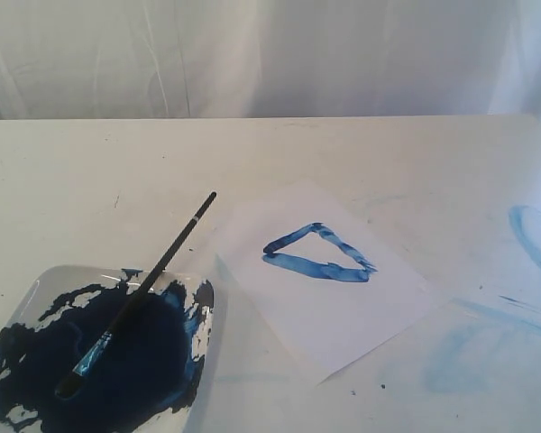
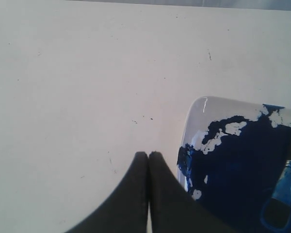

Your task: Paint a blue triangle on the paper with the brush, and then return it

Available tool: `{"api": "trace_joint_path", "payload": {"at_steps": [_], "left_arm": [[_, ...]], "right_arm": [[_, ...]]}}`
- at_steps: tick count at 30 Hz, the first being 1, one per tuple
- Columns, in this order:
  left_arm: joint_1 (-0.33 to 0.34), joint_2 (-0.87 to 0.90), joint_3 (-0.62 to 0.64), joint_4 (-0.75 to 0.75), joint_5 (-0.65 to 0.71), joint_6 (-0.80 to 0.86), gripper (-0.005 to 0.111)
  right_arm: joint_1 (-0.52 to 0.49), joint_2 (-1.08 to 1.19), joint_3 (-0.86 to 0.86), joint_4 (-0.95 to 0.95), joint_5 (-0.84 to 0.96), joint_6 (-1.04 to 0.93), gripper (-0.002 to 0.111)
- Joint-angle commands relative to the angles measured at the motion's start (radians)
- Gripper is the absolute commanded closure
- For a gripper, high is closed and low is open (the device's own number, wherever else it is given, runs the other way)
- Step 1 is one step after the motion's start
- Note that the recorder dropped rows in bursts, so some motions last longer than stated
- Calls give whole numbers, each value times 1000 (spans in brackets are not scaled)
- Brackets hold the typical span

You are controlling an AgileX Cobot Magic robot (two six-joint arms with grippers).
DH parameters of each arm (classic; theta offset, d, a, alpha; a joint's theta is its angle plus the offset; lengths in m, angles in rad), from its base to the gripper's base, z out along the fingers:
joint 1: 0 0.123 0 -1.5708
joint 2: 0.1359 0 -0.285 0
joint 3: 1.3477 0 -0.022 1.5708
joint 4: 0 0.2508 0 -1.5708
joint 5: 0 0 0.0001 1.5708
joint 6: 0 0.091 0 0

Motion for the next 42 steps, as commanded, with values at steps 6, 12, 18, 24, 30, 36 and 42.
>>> {"api": "trace_joint_path", "payload": {"at_steps": [6,12,18,24,30,36,42], "left_arm": [[-70,-4,4,-3,-1,1,107],[-70,-4,4,-3,-1,1,107],[-70,-4,4,-3,-1,1,107],[-70,-4,4,-3,-1,1,107],[-70,-4,4,-3,-1,1,107],[-70,-4,4,-3,-1,1,107],[-70,-4,4,-3,-1,1,107]], "right_arm": [[-6,-4,5,0,-7,-12,108],[-6,-4,5,0,-7,-12,108],[-6,-4,5,0,-7,-12,108],[-6,-4,5,0,-7,-12,108],[-6,-4,5,0,-7,-12,108],[-6,-4,5,0,-7,-12,108],[-6,-4,5,0,-7,-12,108]]}}
